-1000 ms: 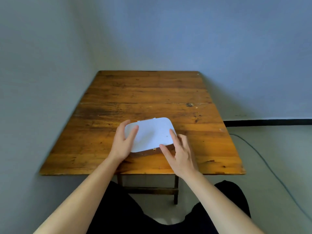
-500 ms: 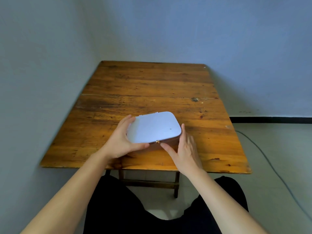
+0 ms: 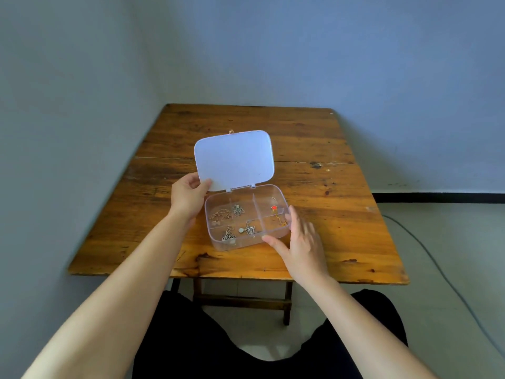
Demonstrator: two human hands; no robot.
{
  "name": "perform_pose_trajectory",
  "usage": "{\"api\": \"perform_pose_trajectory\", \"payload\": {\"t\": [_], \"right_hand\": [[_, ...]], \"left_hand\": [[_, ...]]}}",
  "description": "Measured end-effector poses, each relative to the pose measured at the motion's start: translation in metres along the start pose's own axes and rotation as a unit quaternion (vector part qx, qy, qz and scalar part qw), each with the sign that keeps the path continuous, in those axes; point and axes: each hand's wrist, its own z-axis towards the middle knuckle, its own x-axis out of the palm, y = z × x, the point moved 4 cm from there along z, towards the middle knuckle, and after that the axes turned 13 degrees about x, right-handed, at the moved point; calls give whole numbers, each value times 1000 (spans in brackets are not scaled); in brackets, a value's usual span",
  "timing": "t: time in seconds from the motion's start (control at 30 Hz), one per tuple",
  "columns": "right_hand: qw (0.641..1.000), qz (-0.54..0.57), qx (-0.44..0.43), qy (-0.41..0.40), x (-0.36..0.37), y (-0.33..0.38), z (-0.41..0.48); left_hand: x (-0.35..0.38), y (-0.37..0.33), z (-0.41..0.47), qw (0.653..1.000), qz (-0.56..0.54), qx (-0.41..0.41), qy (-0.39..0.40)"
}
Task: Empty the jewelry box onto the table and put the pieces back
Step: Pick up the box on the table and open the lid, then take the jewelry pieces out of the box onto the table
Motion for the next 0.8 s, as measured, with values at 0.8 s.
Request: {"api": "perform_pose_trajectory", "payload": {"t": [0.8], "right_hand": [[980, -19, -138, 144, -44, 71, 54]], "left_hand": [[15, -47, -45, 729, 508, 171, 425]]}}
